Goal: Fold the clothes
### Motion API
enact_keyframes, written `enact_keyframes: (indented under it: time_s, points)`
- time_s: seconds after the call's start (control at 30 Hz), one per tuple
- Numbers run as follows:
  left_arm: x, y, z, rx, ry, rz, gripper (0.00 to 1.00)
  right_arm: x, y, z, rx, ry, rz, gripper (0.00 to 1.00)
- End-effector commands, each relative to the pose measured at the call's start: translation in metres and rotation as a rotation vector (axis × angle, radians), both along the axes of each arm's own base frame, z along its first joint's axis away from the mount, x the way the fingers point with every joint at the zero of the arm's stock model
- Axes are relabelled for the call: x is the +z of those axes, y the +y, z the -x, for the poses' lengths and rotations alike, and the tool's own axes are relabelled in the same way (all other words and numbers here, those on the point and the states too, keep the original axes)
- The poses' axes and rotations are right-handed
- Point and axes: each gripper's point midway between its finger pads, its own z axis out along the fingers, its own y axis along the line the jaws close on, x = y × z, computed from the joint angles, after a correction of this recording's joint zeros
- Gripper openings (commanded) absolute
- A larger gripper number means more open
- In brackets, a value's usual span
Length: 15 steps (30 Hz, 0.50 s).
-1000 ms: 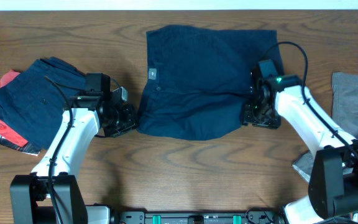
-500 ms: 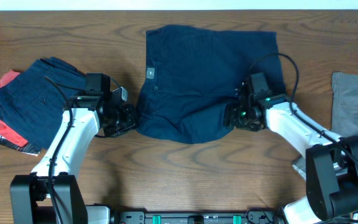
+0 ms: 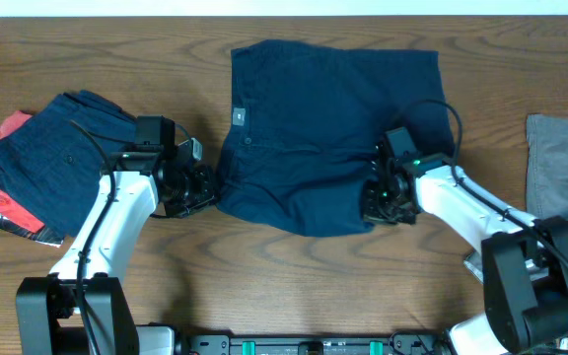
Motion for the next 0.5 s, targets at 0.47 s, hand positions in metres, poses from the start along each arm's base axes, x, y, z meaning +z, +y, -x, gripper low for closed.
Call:
enact_keyframes:
  time_s: [0.47]
  points:
    - [0.001, 0.003, 0.0, 0.006, -0.004, -0.009, 0.06, 0.163, -0.059, 0.048, -0.026, 0.075, 0.165, 0.18]
